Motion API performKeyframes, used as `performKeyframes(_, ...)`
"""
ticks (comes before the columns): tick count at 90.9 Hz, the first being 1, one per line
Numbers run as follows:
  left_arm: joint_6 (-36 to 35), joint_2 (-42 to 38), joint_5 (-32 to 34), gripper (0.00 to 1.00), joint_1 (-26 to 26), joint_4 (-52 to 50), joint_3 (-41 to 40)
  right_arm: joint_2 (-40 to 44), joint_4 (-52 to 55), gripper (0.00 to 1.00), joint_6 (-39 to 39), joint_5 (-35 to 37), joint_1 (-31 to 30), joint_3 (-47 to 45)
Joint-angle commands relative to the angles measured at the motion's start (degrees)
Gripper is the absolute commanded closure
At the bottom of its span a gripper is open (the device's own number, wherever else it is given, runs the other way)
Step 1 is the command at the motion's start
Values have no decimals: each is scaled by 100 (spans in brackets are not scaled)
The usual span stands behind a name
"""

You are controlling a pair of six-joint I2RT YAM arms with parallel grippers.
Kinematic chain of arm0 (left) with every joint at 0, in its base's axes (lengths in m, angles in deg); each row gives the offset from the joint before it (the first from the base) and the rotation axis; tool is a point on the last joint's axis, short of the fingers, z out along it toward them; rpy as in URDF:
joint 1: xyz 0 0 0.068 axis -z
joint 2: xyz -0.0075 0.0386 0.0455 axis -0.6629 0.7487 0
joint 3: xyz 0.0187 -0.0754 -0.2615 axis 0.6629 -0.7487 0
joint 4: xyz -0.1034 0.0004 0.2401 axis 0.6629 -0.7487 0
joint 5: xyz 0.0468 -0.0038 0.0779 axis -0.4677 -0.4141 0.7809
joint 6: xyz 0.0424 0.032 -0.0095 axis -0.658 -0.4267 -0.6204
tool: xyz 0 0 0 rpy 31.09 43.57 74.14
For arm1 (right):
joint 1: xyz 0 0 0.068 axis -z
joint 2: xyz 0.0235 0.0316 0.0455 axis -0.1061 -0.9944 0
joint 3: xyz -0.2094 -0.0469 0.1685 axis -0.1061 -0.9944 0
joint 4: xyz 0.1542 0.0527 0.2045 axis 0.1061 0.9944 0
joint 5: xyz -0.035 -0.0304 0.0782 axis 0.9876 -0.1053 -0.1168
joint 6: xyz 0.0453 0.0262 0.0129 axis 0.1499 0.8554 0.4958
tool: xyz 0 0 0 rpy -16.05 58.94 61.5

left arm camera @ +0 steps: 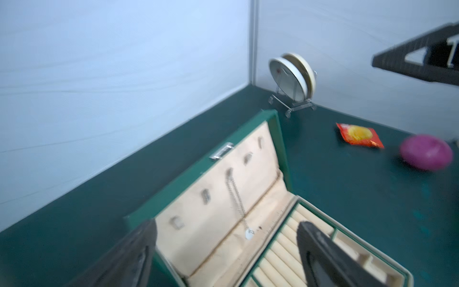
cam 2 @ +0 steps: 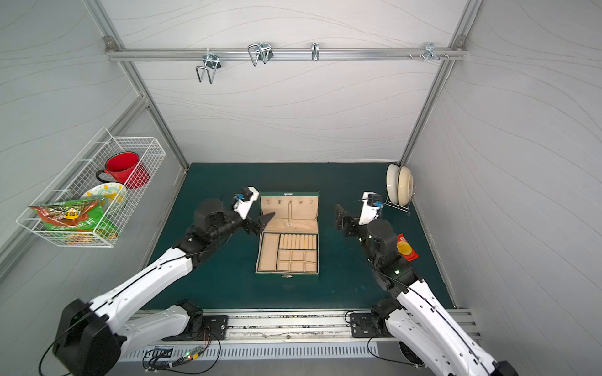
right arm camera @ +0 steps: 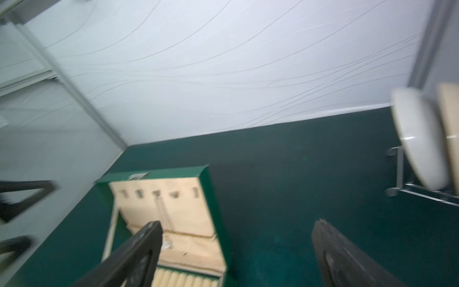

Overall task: Put jewelry chain into jewelry box
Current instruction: Reset both arms

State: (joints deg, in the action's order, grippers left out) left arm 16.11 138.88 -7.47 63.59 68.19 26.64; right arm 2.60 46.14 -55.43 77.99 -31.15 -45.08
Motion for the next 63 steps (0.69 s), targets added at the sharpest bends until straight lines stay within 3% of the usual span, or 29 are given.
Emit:
performKeyframes(1, 983, -253, 808, 0, -928, -119, -669, -33, 187, 1, -348, -660, 1083, -374)
performKeyframes(12, 1243, 7, 1177, 0, -2007, 162, -1043, -348, -605, 1, -249, -1119, 2396, -1139)
performKeyframes(21, 1204, 689, 1254, 0, -2593, 778, -1270, -840, -1610, 1, -425, -1037, 2870, -1770)
performKeyframes(34, 675, 1581, 1249, 0, -2646, 2408, -1901, -1626, -2972, 1, -912, -1149, 2891, -2247)
performKeyframes(42, 552, 1736, 722, 0, -2645, 3366, -2159, -2261, -3644, 1, -1073, -1449, 2891, -2253)
performKeyframes(54, 411, 3299, 161, 0, -2613, 5001, -2076, -3027, -4786, 1, -1241, -1792, 2886, -2272)
performKeyframes(63, 436, 3114, 346, 0, -2601, 3575, -1531, -3854, -6150, 1, -1346, -2057, 2896, -2389)
